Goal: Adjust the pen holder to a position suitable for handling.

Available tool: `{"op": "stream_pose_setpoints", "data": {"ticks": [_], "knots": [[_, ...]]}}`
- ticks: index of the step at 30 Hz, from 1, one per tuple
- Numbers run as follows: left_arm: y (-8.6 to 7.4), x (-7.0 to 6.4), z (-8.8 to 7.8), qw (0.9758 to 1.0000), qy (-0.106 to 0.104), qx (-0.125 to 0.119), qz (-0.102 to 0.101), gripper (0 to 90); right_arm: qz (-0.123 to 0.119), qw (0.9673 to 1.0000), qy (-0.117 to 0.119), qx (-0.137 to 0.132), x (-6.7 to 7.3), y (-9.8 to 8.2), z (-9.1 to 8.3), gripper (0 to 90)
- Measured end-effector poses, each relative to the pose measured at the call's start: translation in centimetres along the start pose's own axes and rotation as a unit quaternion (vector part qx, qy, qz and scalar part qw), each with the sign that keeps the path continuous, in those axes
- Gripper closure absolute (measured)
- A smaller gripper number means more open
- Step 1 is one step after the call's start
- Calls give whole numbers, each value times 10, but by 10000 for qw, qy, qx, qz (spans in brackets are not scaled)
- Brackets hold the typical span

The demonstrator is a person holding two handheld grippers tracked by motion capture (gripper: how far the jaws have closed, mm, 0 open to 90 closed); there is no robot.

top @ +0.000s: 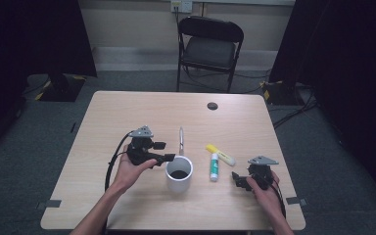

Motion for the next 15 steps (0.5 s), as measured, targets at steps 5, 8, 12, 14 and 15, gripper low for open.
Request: {"op": "stream_pose_setpoints", "data": {"ticks": [5, 8, 12, 14, 15], "knots": [[-5, 9, -15, 9996, 261, 90, 42, 289, 0, 10000, 0, 1, 0, 0, 0, 106], [-13, 15, -25, 9991, 392, 157, 38, 263, 1, 10000, 0, 0, 0, 0, 0, 106], [-26, 27, -38, 9982, 553, 206, -93, 233, 0, 10000, 0, 0, 0, 0, 0, 106], [-34, 33, -44, 9978, 579, 241, -198, 218, 0, 10000, 0, 1, 0, 0, 0, 106], [-38, 36, -47, 9976, 596, 241, -253, 209, 0, 10000, 0, 0, 0, 0, 0, 106]]}}
Point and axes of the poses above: each handheld gripper's, and its own axes: z roughly forward along the jaws, y roughly out of its top, x roughly to its left, the point moved 10 cm from there along z, roughly forward along the jaws, and after that the axes turned 6 degrees about x, right-handed, at the moved point
